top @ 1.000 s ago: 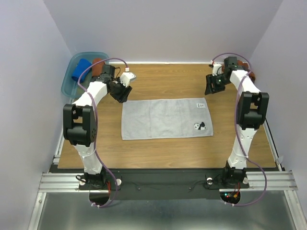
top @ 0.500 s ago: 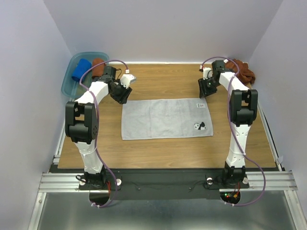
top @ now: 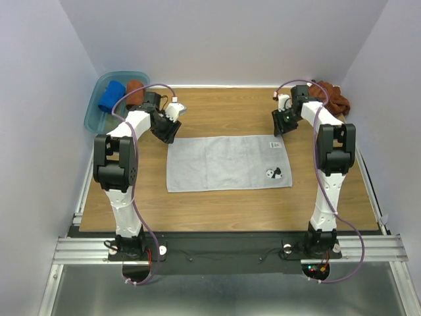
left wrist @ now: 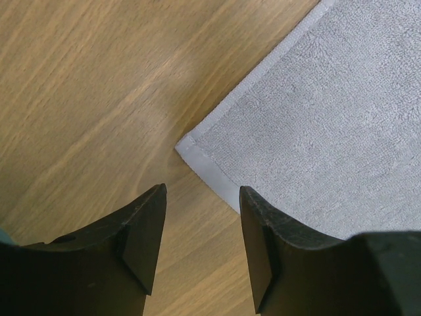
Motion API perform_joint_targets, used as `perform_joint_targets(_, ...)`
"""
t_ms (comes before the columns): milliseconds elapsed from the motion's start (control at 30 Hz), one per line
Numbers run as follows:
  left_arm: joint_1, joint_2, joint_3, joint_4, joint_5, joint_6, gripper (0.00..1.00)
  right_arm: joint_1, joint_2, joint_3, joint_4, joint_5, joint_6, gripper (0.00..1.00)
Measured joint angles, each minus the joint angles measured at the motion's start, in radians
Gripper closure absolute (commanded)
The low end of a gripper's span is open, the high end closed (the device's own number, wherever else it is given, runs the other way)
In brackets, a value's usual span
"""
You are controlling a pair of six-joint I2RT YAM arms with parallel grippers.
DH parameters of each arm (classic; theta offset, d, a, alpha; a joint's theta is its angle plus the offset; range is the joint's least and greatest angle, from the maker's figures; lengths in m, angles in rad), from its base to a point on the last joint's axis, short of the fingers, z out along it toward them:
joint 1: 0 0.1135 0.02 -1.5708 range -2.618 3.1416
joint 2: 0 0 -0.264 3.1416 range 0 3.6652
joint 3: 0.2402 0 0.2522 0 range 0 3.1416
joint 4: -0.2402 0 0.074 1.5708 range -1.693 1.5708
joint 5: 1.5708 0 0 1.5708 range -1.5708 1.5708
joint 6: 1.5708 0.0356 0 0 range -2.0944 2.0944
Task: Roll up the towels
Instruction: Flatten the towel
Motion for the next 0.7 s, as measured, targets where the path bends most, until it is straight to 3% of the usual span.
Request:
perform_joint_targets(167,0.000,0.030,0.024,-0.003,0.002,-0.010,0.41,0.000,-0.006,-0.007,-0.004,-0.001,-0.004,0.58)
perform_joint_targets(267,0.000,0.035,0.026,-0.003,0.002,-0.014,0.41,0.001,-0.006,-0.007,-0.004,0.005,-0.012,0.77)
perform_joint_targets(300,0.000,0.036,0.028,-0.004,0.002,-0.016,0.41,0.001,-0.006,-0.007,-0.006,0.010,-0.011,0.87)
perform_joint_targets(367,0.000,0.041,0.039,-0.004,0.002,-0.018,0.41,0.001,-0.006,-0.007,-0.010,0.011,-0.010,0.97)
perform_joint_targets(700,0.004,0.090,0.088,-0.012,0.018,-0.021,0.44,0.001,-0.007,-0.006,-0.013,0.007,-0.011,0.99)
